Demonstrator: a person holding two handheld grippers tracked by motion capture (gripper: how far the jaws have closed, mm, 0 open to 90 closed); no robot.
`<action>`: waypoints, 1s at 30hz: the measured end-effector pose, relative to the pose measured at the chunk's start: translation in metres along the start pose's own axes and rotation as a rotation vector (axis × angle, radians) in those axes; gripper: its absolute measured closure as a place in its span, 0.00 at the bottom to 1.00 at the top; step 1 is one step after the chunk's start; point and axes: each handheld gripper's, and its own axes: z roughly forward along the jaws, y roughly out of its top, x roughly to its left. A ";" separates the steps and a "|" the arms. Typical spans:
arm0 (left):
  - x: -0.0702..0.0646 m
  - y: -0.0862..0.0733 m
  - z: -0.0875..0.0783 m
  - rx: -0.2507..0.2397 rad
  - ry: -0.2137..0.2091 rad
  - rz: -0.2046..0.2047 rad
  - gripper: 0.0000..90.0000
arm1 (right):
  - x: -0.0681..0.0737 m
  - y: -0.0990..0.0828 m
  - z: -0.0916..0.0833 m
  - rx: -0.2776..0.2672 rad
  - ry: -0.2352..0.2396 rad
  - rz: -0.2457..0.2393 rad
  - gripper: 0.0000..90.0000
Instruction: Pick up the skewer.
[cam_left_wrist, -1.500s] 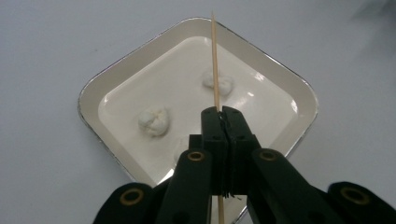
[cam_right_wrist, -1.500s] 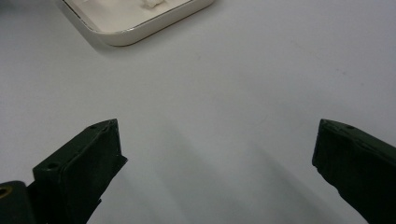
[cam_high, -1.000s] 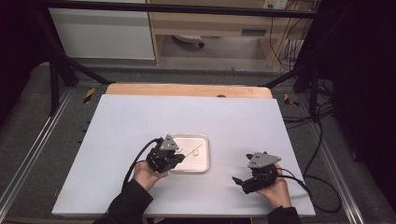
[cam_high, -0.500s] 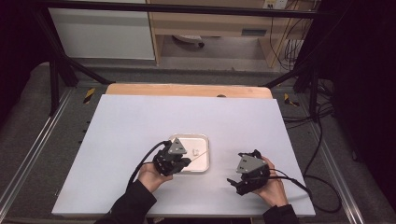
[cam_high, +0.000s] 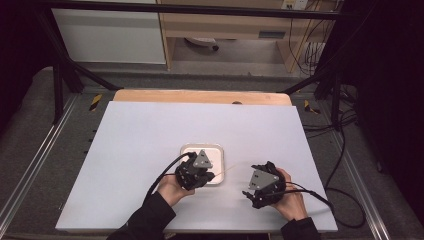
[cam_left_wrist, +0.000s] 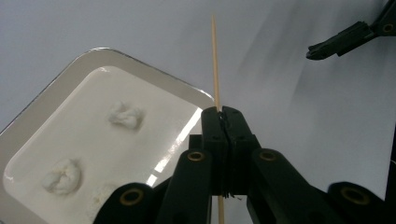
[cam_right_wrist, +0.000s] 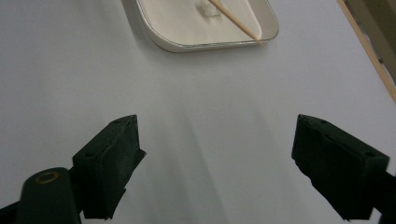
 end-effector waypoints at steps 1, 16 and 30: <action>0.000 0.000 0.000 0.000 0.000 0.000 0.98 | 0.000 0.000 0.000 -0.002 -0.002 -0.008 0.20; -0.017 0.022 0.018 0.050 -0.043 0.066 0.98 | 0.006 0.012 -0.002 0.016 -0.023 -0.171 0.33; -0.030 0.035 0.032 0.068 -0.070 0.103 0.98 | 0.013 0.014 0.000 0.023 -0.041 -0.346 0.55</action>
